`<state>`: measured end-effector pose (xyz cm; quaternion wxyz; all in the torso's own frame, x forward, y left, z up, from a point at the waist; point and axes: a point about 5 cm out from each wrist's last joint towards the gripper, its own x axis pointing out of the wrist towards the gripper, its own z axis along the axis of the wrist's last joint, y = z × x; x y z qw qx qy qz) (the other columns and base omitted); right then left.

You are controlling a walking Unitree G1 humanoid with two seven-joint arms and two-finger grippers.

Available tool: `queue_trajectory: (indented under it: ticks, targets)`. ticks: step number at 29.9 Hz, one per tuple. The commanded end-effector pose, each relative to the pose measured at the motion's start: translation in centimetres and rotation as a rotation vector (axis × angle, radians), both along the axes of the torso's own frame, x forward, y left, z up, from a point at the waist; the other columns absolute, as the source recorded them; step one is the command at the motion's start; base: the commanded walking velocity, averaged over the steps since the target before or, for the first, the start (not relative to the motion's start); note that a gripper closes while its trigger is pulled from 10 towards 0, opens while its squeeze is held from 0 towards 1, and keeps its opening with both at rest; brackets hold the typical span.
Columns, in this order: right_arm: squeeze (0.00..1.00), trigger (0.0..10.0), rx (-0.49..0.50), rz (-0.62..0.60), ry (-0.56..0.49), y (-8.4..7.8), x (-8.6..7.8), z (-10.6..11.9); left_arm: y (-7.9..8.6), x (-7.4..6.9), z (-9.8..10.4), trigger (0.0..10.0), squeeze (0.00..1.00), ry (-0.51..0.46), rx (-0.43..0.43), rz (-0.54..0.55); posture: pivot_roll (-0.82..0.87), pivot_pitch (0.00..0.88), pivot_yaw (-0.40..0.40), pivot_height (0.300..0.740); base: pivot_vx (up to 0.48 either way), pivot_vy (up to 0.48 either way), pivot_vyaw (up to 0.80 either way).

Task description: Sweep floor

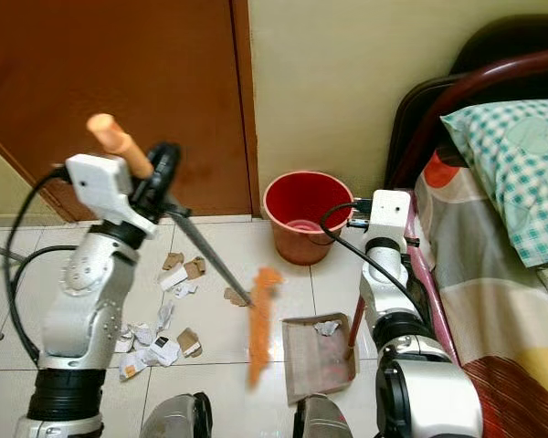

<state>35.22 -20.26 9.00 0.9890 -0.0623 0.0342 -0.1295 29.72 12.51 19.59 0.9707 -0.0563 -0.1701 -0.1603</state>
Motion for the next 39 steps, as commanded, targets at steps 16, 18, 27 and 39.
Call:
queue_trajectory:
  ticks: [16,18,27,39]
  targets:
    - [0.0,10.0,0.114,0.062,-0.03,-0.6,-2.1,-1.0,1.3,-1.5,-8.6,10.0,0.0,0.168,0.209,0.077,0.0,0.0,-0.008,0.74,0.0,0.0,0.0]
    - [0.0,10.0,0.114,0.062,-0.03,-0.6,-2.1,-1.0,1.3,-1.5,-8.6,10.0,0.0,0.168,0.209,0.077,0.0,0.0,-0.008,0.74,0.0,0.0,0.0]
    - [0.0,10.0,0.092,0.159,0.165,-1.5,-6.1,-3.3,0.9,-2.3,-10.0,10.0,0.0,0.184,0.225,0.056,-0.01,0.0,-0.011,0.74,0.0,0.0,0.0]
    - [0.0,10.0,0.06,0.296,0.456,-2.8,-10.0,-3.1,1.1,-2.8,-10.6,10.0,0.0,0.19,0.24,0.052,-0.01,0.0,-0.013,0.74,0.0,0.0,0.0]
